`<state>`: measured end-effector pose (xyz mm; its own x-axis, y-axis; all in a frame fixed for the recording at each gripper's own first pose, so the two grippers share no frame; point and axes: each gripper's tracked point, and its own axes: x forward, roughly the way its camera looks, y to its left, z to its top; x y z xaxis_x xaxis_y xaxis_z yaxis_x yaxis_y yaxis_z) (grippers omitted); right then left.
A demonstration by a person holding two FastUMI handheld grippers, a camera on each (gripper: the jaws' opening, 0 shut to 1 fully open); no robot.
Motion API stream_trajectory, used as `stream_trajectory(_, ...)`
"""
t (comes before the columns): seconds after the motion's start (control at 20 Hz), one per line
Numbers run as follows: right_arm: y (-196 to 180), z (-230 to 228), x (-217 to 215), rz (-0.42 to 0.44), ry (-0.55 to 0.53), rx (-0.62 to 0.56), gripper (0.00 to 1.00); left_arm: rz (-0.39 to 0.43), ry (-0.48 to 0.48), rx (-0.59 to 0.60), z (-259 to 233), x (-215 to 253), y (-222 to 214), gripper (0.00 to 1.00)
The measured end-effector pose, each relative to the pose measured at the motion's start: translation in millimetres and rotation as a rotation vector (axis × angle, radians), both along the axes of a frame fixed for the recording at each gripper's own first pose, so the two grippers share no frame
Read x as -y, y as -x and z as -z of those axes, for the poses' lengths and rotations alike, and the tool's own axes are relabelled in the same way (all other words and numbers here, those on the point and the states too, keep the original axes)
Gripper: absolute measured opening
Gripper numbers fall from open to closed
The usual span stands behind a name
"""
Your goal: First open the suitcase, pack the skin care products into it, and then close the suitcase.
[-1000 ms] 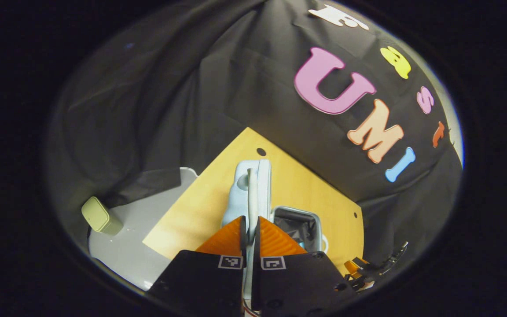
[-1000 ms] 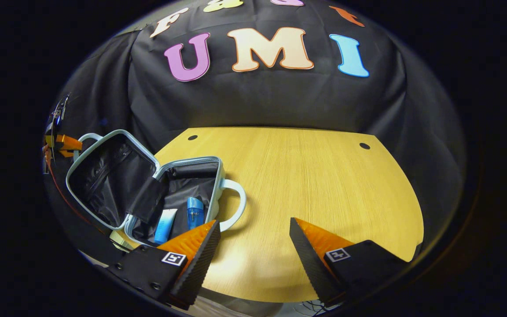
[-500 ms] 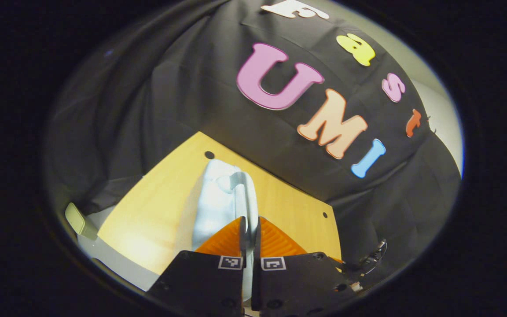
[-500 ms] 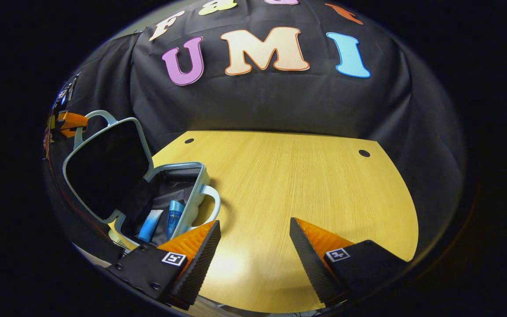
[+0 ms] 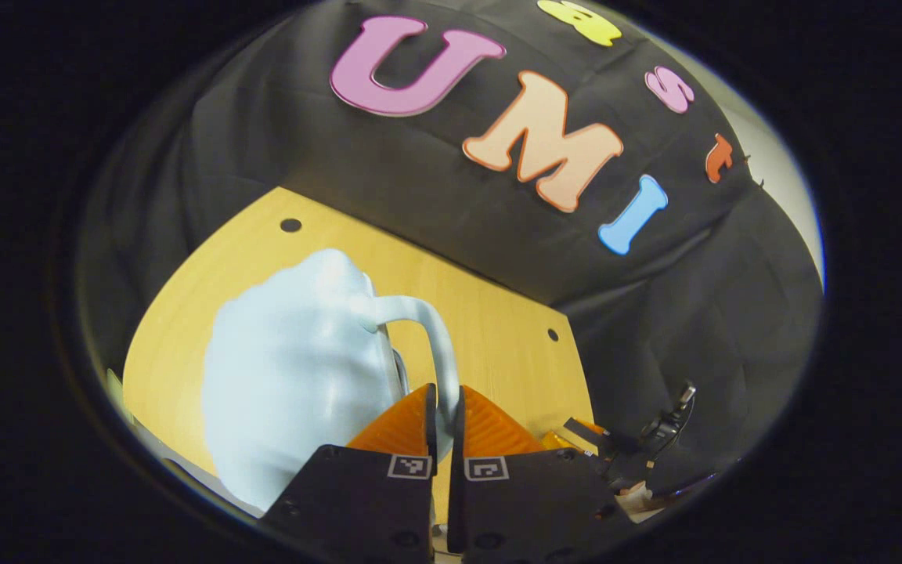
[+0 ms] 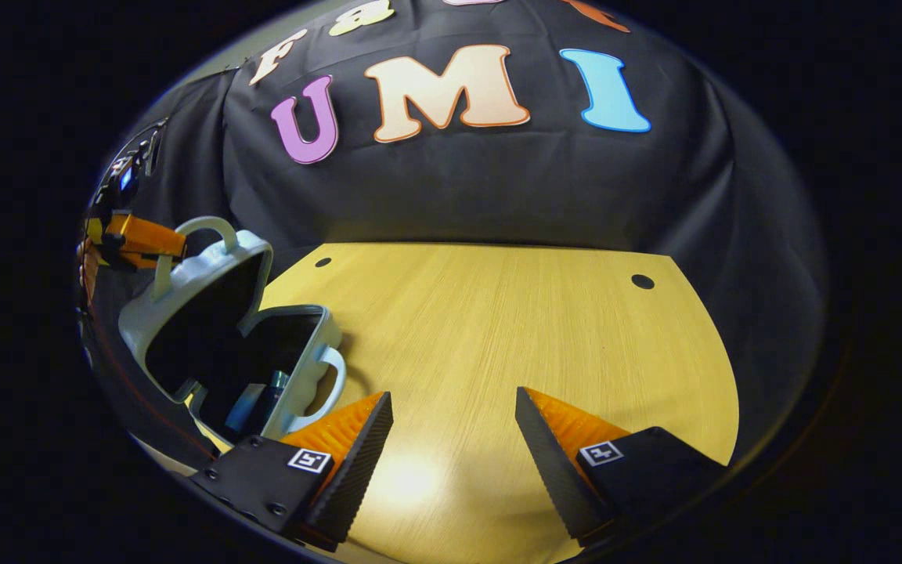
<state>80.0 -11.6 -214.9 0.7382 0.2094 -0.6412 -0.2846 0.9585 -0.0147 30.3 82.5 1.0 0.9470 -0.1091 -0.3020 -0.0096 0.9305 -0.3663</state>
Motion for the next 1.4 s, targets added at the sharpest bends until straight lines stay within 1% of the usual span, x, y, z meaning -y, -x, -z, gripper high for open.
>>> stream_trajectory(0.05, -2, -1, 4, 0.008, -0.007, 0.001, 0.94, 0.01, -0.005, -0.028, 13, 8, -8, 0.01)
stream_trajectory(0.1, -3, -1, 8, 0.017, -0.01, 0.005, 0.99, 0.02, -0.012, -0.056, 24, 17, -16, 0.0)
stream_trajectory(0.15, -4, -4, 11, 0.024, -0.013, 0.011, 0.99, 0.025, -0.021, -0.08, 35, 23, -24, 0.01)
stream_trajectory(0.2, -5, -5, 13, 0.03, -0.018, 0.013, 0.95, 0.029, -0.034, -0.107, 48, 28, -33, 0.02)
stream_trajectory(0.25, -4, -5, 14, 0.036, -0.021, 0.014, 0.95, 0.031, -0.049, -0.135, 59, 32, -39, 0.02)
stream_trajectory(0.3, -5, -5, 16, 0.041, -0.022, 0.016, 0.99, 0.034, -0.066, -0.165, 69, 37, -43, 0.02)
stream_trajectory(0.45, -2, -6, 22, 0.056, -0.032, 0.018, 0.99, 0.041, -0.112, -0.254, 100, 45, -55, 0.02)
stream_trajectory(0.5, -2, -7, 22, 0.06, -0.037, 0.022, 0.95, 0.043, -0.13, -0.283, 110, 46, -56, 0.03)
stream_trajectory(0.55, 0, -9, 23, 0.063, -0.041, 0.027, 0.95, 0.045, -0.144, -0.31, 115, 48, -60, 0.02)
stream_trajectory(0.6, 0, -10, 25, 0.066, -0.042, 0.032, 0.95, 0.044, -0.162, -0.331, 122, 47, -63, 0.07)
stream_trajectory(0.65, 0, -12, 27, 0.07, -0.043, 0.04, 0.95, 0.042, -0.178, -0.345, 127, 47, -67, 0.03)
stream_trajectory(0.7, 1, -14, 28, 0.075, -0.046, 0.048, 0.95, 0.04, -0.19, -0.356, 134, 47, -70, 0.03)
stream_trajectory(0.75, 1, -16, 29, 0.081, -0.05, 0.057, 0.99, 0.037, -0.197, -0.367, 138, 47, -72, 0.04)
stream_trajectory(0.8, 0, -17, 31, 0.089, -0.057, 0.062, 0.99, 0.034, -0.201, -0.374, 141, 47, -73, 0.05)
stream_trajectory(0.9, 2, -20, 33, 0.103, -0.067, 0.069, 0.99, 0.026, -0.19, -0.382, 149, 47, -76, 0.11)
stream_trajectory(0.95, 2, -21, 34, 0.108, -0.069, 0.075, 0.99, 0.01, -0.187, -0.393, 152, 45, -74, 0.2)
stream_trajectory(1.0, 2, -23, 34, 0.112, -0.069, 0.082, 0.99, -0.006, -0.189, -0.401, 154, 40, -71, 0.22)
stream_trajectory(1.05, 3, -26, 36, 0.117, -0.071, 0.089, 0.99, 0.001, -0.178, -0.393, 155, 42, -69, 0.2)
stream_trajectory(1.1, 4, -27, 37, 0.121, -0.074, 0.095, 0.98, 0.006, -0.173, -0.387, 155, 45, -69, 0.3)
stream_trajectory(1.15, 4, -29, 39, 0.125, -0.077, 0.1, 0.99, 0.009, -0.189, -0.381, 155, 48, -67, 0.42)
stream_trajectory(1.25, 6, -35, 40, 0.135, -0.086, 0.116, 0.99, 0.003, -0.254, -0.361, 152, 51, -62, 0.65)
stream_trajectory(1.3, 7, -38, 40, 0.139, -0.092, 0.125, 0.99, 0.0, -0.289, -0.348, 150, 52, -59, 0.72)
stream_trajectory(1.35, 8, -42, 41, 0.144, -0.097, 0.132, 0.98, -0.011, -0.324, -0.34, 148, 53, -57, 0.87)
stream_trajectory(1.4, 10, -43, 42, 0.147, -0.099, 0.137, 0.98, -0.025, -0.353, -0.335, 145, 54, -55, 0.92)
